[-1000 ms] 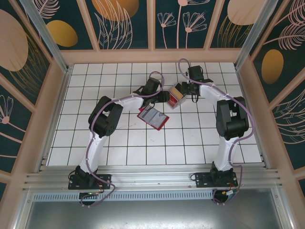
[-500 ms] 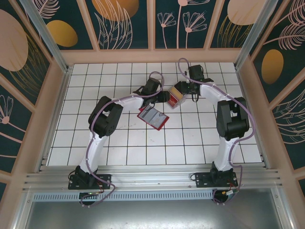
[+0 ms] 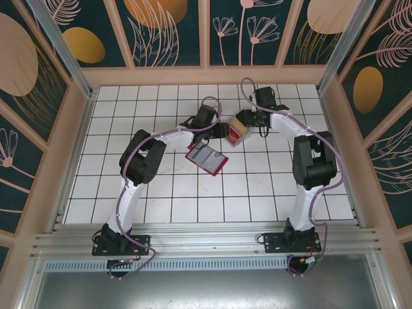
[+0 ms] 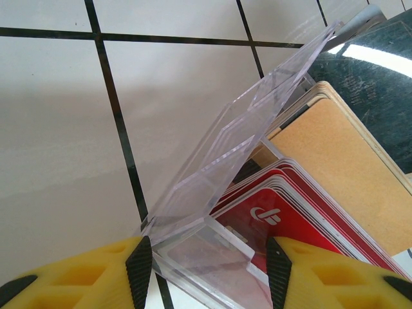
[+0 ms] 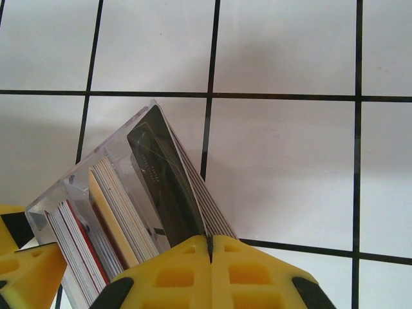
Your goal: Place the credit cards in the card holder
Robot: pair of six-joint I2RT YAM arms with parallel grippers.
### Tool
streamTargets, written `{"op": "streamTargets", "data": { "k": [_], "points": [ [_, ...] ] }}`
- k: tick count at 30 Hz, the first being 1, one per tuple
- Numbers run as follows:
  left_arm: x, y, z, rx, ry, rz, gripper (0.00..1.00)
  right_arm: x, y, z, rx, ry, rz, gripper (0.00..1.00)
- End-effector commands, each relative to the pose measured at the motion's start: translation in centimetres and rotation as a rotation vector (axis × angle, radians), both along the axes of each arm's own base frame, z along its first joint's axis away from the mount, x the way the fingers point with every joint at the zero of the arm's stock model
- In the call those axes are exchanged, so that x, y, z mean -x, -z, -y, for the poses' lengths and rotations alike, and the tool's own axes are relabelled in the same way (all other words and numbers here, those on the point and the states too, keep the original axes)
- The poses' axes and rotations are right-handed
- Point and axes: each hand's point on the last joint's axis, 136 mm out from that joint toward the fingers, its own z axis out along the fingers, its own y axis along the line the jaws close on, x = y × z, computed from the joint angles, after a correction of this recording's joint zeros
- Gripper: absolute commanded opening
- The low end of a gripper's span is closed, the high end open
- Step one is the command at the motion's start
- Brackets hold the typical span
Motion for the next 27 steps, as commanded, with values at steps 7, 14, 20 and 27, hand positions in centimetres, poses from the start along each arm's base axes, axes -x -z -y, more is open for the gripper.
{"op": "streamTargets", "data": {
  "k": [7,14,20,27],
  "points": [
    [1.4,2.1,-1.5,-0.059,-0.005,-0.081,0.53,-0.3,-2.7,0.9,0.041,0.017,0.043,0.08],
    [1.5,2.2,-1.4,-0.057,-0.005,-0.085,0.53,-0.5,-1.8,0.6,0.168,0.014,0.054,0.07],
    [1.7,2.3,-1.6,-0.064,-0.007,-0.085,0.53,-0.5,-1.5,0.9,0.250,0.026,0.072,0.07],
    [1.8,2.4,-1.6,-0.059,-0.006,-0.088,0.53,0.0,-2.0,-0.9,0.123,-0.026,0.072,0.04]
  ]
}}
